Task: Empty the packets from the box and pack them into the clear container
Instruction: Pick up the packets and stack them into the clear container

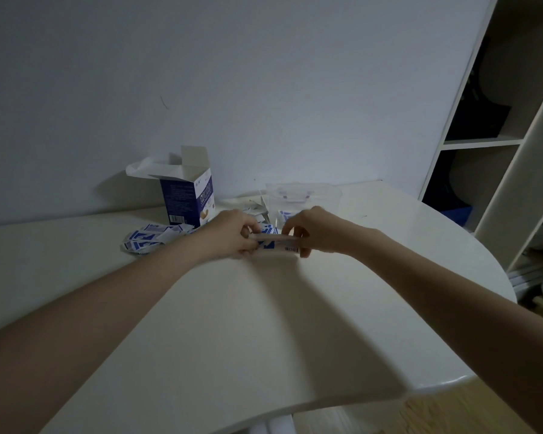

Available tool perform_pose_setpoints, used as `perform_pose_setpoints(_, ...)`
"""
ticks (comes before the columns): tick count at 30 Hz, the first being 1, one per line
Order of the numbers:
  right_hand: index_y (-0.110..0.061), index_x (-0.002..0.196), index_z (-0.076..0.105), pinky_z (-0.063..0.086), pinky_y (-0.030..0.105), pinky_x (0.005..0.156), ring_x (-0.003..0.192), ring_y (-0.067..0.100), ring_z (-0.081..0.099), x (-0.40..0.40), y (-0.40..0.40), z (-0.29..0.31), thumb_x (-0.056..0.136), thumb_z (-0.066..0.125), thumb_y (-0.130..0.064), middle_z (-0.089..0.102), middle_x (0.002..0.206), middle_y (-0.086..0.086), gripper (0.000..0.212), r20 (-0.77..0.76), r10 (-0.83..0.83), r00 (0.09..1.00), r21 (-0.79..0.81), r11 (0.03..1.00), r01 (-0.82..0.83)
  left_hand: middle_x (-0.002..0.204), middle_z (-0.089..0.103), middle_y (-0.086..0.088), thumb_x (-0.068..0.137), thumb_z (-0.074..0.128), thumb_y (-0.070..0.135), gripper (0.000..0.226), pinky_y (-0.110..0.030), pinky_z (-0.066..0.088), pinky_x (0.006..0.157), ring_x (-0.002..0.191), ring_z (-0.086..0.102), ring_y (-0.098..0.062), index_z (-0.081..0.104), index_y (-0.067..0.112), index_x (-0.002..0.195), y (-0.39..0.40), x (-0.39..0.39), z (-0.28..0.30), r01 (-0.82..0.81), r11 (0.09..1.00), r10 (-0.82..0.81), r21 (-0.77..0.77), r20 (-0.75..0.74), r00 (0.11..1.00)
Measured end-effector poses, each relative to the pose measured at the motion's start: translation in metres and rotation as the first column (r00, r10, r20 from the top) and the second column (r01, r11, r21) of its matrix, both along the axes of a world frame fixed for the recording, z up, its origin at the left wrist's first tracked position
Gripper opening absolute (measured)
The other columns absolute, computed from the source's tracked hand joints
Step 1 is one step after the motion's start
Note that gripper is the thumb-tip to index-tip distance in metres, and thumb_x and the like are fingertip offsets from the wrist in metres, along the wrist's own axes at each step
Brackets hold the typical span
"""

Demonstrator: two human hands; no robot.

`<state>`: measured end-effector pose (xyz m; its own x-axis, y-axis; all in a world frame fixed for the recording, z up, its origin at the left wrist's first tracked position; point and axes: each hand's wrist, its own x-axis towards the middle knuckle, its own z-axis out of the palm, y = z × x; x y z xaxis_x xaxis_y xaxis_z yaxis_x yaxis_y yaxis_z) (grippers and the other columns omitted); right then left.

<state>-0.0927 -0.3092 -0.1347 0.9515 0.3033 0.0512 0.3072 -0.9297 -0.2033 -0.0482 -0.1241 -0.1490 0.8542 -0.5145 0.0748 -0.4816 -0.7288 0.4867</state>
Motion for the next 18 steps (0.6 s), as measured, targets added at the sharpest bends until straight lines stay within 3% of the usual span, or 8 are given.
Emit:
perform_pose_setpoints(3, -0.012, 0.101, 0.067, 0.044, 0.006, 0.052, 0.042, -0.006, 0.055, 0.013, -0.015, 0.023, 0.088, 0.056, -0.008, 0.071, 0.071, 0.003, 0.018, 0.185, -0.092, 0.978, 0.158, 0.985, 0.063, 0.071, 0.065, -0.003, 0.085, 0.063, 0.006, 0.015, -0.015, 0.051, 0.062, 0.044, 0.058, 0.003, 0.064, 0.009, 0.1, -0.005, 0.014, 0.023, -0.098, 0.937, 0.077, -0.335, -0.076, 0.994)
perform_pose_setpoints(5, -0.011, 0.096, 0.068, 0.048, 0.008, 0.057, 0.04, -0.009, 0.055, 0.026, -0.026, 0.041, 0.086, 0.058, -0.005, 0.072, 0.073, 0.006, 0.016, 0.275, -0.196, 0.941, 0.342, 0.935, 0.095, 0.076, 0.065, -0.009, 0.086, 0.062, 0.001, 0.016, -0.017, 0.055, 0.065, 0.051, 0.063, -0.005, 0.063, 0.001, 0.102, -0.015, 0.023, 0.04, -0.168, 0.814, 0.107, -0.556, -0.14, 0.984)
perform_pose_setpoints(7, -0.009, 0.091, 0.068, 0.05, 0.012, 0.058, 0.039, -0.011, 0.055, 0.04, -0.033, 0.054, 0.084, 0.058, -0.003, 0.071, 0.073, 0.008, 0.014, 0.296, -0.278, 0.914, 0.451, 0.884, 0.123, 0.082, 0.066, -0.014, 0.086, 0.061, 0.001, 0.011, -0.018, 0.056, 0.065, 0.06, 0.064, -0.013, 0.061, 0.003, 0.097, -0.029, 0.032, 0.052, -0.214, 0.746, 0.156, -0.631, -0.147, 0.977)
perform_pose_setpoints(9, -0.008, 0.089, 0.069, 0.048, 0.011, 0.054, 0.039, -0.006, 0.056, 0.054, -0.038, 0.061, 0.084, 0.059, -0.003, 0.07, 0.075, 0.01, 0.013, 0.261, -0.332, 0.906, 0.458, 0.869, 0.187, 0.088, 0.068, -0.013, 0.087, 0.061, 0.007, 0.008, -0.025, 0.057, 0.071, 0.07, 0.065, -0.017, 0.061, 0.011, 0.094, -0.044, 0.043, 0.058, -0.241, 0.812, 0.252, -0.532, -0.053, 0.966)
perform_pose_setpoints(12, -0.006, 0.093, 0.071, 0.052, 0.013, 0.058, 0.055, 0.007, 0.059, 0.072, -0.043, 0.065, 0.082, 0.064, -0.002, 0.07, 0.084, 0.012, 0.014, 0.138, -0.375, 0.917, 0.34, 0.887, 0.312, 0.096, 0.069, -0.004, 0.087, 0.06, 0.012, 0.015, -0.028, 0.046, 0.069, 0.089, 0.064, -0.022, 0.068, 0.014, 0.099, -0.065, 0.063, 0.062, -0.276, 0.949, 0.298, -0.149, 0.148, 0.943)
perform_pose_setpoints(15, -0.003, 0.098, 0.071, 0.057, 0.028, 0.082, 0.069, 0.016, 0.061, 0.09, -0.046, 0.059, 0.079, 0.069, -0.001, 0.071, 0.092, 0.013, 0.019, -0.019, -0.388, 0.921, 0.162, 0.908, 0.386, 0.103, 0.068, -0.004, 0.085, 0.059, 0.01, 0.021, -0.028, 0.045, 0.072, 0.091, 0.063, -0.022, 0.069, 0.012, 0.103, -0.083, 0.079, 0.058, -0.275, 0.956, 0.258, 0.1, 0.153, 0.954)
perform_pose_setpoints(18, -0.001, 0.101, 0.071, 0.054, 0.027, 0.087, 0.075, 0.016, 0.061, 0.106, -0.048, 0.05, 0.079, 0.068, -0.003, 0.065, 0.083, 0.008, 0.022, -0.102, -0.393, 0.914, 0.008, 0.918, 0.396, 0.089, 0.061, -0.001, 0.084, 0.058, 0.011, 0.02, -0.031, 0.04, 0.082, 0.085, 0.056, -0.02, 0.065, 0.011, 0.103, -0.095, 0.086, 0.053, -0.235, 0.925, 0.192, 0.299, 0.166, 0.967)
